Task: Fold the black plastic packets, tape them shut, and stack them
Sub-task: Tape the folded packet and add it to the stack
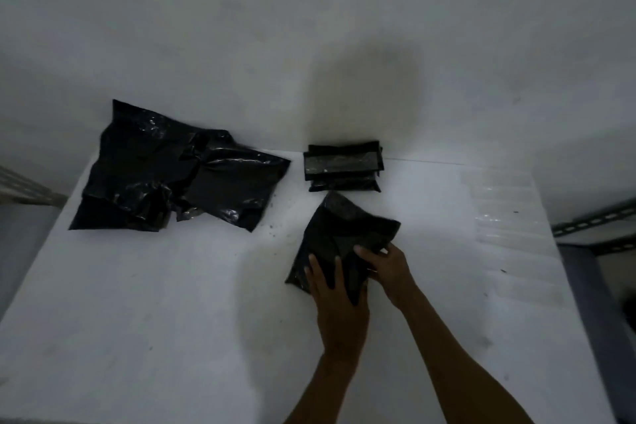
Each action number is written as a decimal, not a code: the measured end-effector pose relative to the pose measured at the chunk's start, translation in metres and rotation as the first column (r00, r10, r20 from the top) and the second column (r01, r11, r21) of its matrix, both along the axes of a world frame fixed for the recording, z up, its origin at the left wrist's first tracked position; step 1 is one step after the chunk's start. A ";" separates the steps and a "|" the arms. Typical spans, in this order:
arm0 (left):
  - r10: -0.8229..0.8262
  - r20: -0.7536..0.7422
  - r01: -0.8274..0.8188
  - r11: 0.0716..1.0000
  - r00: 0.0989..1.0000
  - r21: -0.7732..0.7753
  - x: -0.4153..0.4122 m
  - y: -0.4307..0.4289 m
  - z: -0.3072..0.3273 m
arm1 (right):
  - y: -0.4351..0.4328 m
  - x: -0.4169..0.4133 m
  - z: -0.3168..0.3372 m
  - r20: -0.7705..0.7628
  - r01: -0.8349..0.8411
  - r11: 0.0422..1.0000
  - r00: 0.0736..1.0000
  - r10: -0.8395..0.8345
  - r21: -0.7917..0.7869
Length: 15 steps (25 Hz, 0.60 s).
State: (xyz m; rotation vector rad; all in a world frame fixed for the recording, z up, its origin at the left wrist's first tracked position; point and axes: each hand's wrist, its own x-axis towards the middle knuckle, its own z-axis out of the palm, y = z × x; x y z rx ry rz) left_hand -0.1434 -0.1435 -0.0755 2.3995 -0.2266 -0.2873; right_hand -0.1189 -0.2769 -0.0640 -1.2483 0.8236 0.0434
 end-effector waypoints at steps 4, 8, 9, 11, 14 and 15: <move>-0.086 -0.058 0.094 0.982 0.995 0.166 -0.026 0.000 0.013 | -0.042 -0.039 -0.015 -0.099 0.024 0.933 0.993 -0.064 -0.359; -0.343 0.173 0.292 0.919 0.923 0.265 0.021 0.000 -0.019 | -0.050 -0.055 -0.022 -0.031 0.014 0.509 0.996 -0.079 -0.861; -0.411 0.148 0.352 0.882 0.899 0.314 0.036 0.000 -0.027 | -0.045 -0.058 -0.026 -0.024 -0.040 0.428 0.999 0.043 -0.903; -0.506 0.052 0.444 0.797 0.861 0.409 0.055 0.001 -0.039 | -0.026 -0.067 -0.042 -0.197 -0.292 0.216 0.906 0.374 -0.932; -0.507 -0.105 0.492 0.732 0.855 0.472 0.068 0.010 -0.048 | -0.019 -0.082 -0.066 -0.451 -0.540 0.101 0.779 0.435 -0.836; -0.493 -0.132 0.491 0.729 0.860 0.476 0.071 0.012 -0.049 | -0.023 -0.083 -0.070 -0.483 -0.572 0.154 0.786 0.386 -0.806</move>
